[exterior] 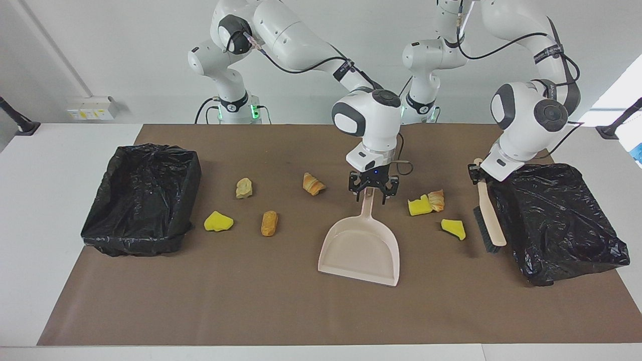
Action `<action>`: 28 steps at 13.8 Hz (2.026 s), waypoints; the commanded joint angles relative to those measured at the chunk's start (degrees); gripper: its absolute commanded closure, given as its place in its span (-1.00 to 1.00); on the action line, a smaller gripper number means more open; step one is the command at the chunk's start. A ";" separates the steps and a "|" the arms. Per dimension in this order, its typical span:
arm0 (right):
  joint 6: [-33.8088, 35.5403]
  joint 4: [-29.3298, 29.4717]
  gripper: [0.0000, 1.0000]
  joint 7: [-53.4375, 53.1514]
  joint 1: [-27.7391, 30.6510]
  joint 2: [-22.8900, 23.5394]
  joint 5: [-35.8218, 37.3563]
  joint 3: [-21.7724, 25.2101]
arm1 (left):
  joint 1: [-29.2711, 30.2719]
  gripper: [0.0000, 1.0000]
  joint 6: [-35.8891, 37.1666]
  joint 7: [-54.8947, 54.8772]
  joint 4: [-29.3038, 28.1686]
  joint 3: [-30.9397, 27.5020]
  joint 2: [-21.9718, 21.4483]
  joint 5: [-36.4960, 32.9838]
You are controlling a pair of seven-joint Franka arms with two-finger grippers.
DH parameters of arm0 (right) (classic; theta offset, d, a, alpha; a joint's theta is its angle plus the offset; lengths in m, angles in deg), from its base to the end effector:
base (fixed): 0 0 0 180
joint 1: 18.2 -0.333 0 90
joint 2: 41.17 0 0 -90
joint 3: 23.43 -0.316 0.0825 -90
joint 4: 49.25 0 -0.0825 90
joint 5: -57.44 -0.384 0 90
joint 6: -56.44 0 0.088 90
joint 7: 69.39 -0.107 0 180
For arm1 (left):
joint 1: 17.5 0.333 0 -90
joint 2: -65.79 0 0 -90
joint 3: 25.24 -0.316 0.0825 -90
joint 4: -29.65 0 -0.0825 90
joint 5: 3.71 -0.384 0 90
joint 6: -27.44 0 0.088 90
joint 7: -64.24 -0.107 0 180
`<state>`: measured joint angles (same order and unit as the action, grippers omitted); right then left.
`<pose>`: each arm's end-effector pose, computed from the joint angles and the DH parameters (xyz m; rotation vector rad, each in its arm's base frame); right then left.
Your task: Sweep and dump trash in bin
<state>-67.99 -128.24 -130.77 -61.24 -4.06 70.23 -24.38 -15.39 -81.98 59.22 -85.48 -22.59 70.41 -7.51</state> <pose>0.5405 0.5063 0.3481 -3.1012 0.3026 -0.3655 0.5495 -0.0001 0.4015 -3.0733 0.1922 0.2813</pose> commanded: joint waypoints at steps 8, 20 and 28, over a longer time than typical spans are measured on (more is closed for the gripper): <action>3.03 -1.61 1.00 12.19 3.48 -5.11 -3.64 -0.63 | 0.71 1.00 -1.49 -0.44 -1.25 0.43 -1.10 -0.95; 18.07 -5.04 1.00 81.18 15.79 -14.70 -15.17 -0.54 | 0.27 1.00 -8.96 6.24 -12.84 0.43 -5.41 -0.77; 12.30 -15.47 1.00 118.13 20.63 -18.55 -14.47 -0.54 | -1.31 1.00 -9.14 8.18 -17.42 0.87 -7.87 -0.69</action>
<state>-51.39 -136.20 -18.32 -41.09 -17.98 56.38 -24.35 -15.63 -89.70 65.74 -100.30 -21.66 65.09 -7.51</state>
